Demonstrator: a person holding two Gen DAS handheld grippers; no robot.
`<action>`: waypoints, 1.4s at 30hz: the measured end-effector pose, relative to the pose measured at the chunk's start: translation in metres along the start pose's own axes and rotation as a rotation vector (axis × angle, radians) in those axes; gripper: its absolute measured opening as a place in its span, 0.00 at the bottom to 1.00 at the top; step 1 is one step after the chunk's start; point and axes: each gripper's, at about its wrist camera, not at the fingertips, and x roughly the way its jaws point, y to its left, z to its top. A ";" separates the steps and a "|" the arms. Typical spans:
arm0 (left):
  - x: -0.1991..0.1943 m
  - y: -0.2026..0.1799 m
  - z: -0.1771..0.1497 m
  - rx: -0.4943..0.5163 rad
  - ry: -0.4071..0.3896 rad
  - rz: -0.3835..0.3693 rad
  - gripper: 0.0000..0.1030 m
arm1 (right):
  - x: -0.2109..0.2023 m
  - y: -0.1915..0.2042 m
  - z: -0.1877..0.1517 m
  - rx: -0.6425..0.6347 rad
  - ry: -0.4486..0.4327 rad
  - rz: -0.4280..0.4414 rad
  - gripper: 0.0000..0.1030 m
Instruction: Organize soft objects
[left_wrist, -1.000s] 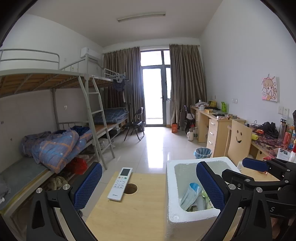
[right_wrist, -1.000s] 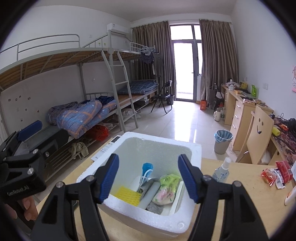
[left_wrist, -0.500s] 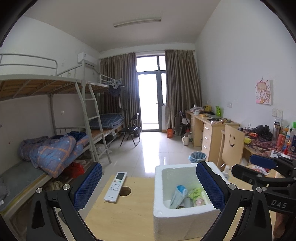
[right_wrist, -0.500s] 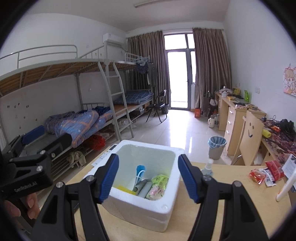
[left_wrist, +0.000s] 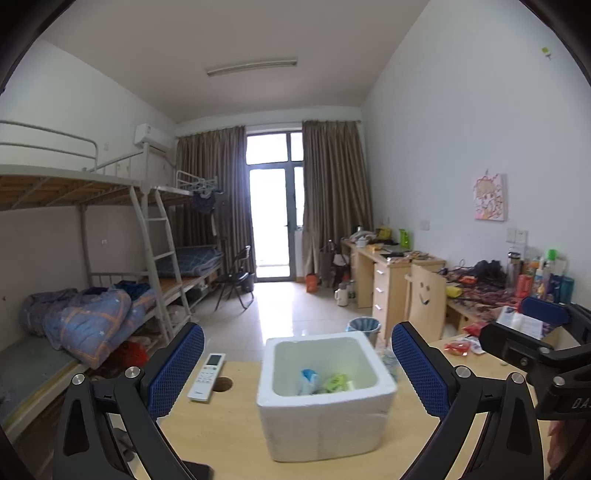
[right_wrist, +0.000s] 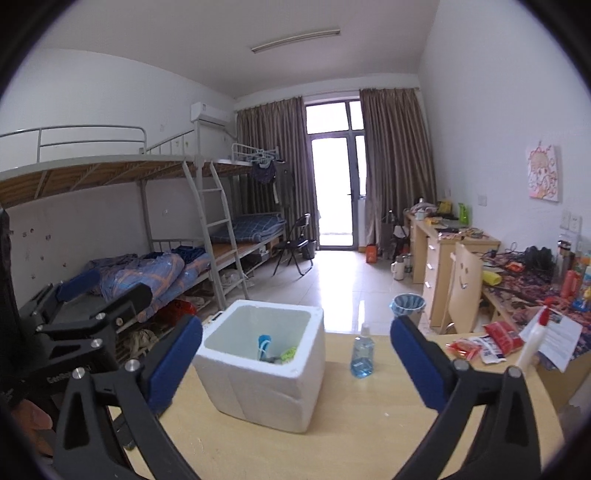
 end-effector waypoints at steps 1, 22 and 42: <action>-0.005 -0.003 -0.001 -0.001 0.001 -0.006 0.99 | -0.005 0.002 -0.002 -0.001 -0.002 -0.003 1.00; -0.083 -0.021 -0.077 -0.042 -0.059 -0.026 0.99 | -0.075 -0.011 -0.081 -0.005 -0.070 0.024 1.00; -0.104 -0.033 -0.141 -0.040 -0.042 -0.066 0.99 | -0.098 -0.011 -0.149 0.022 -0.072 -0.038 1.00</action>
